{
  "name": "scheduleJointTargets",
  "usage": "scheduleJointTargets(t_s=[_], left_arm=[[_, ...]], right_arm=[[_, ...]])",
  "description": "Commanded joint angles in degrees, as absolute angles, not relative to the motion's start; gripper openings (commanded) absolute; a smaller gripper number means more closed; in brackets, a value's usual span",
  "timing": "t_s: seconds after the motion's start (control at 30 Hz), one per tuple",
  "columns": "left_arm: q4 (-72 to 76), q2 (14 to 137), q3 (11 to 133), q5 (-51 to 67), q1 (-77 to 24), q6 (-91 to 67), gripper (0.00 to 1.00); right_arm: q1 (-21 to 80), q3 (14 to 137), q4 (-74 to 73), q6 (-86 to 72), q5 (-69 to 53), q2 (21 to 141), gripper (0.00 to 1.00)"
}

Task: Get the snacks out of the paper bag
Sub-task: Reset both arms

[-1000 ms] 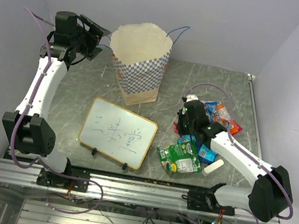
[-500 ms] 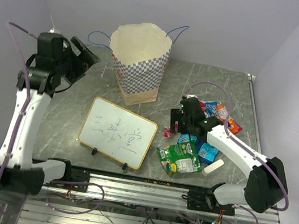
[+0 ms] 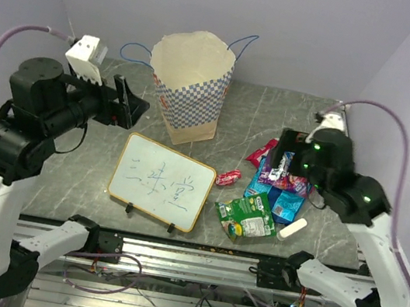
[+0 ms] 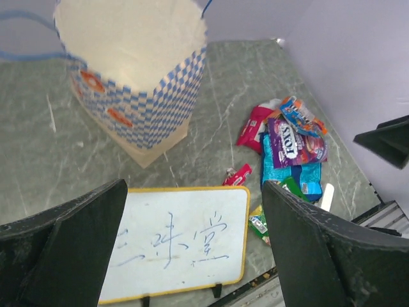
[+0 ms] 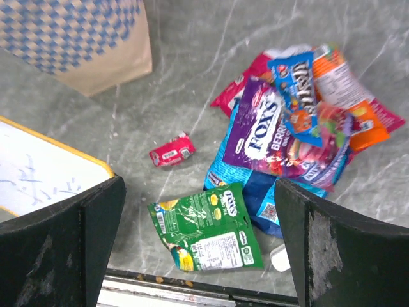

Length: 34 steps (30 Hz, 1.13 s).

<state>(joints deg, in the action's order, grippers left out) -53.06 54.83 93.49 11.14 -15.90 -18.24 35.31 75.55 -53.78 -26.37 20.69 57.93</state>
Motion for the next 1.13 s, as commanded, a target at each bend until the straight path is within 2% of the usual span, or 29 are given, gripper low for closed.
scheduleJointTargets(t_s=[0.0, 0.13, 0.3, 0.63, 1.03, 1.1], left_arm=[[-57.08, 57.50, 106.18, 9.02, -18.80, -11.54, 0.98], [-58.45, 59.16, 114.83, 7.81, -18.81, -18.82, 0.97], [-56.46, 55.27, 113.51, 2.77, -18.80, -26.44, 0.99], [-57.96, 54.01, 113.96, -1.14, -18.81, -27.41, 1.00], [-57.91, 55.11, 113.47, 0.78, -18.78, -25.48, 0.99], [-57.29, 55.11, 113.34, 1.63, -18.81, -25.46, 0.99]], right_arm=[[35.27, 86.27, -63.73, -24.68, 25.03, 53.30, 1.00], [35.28, 97.62, -68.76, -27.54, 28.03, 52.80, 1.00], [35.23, 106.50, -67.74, -30.47, 27.79, 52.16, 1.00], [35.15, 110.85, -64.10, -30.92, 31.09, 53.43, 1.00], [35.15, 109.27, -66.42, -36.33, 37.76, 54.21, 1.00], [35.10, 112.14, -70.39, -38.52, 39.53, 56.92, 1.00]])
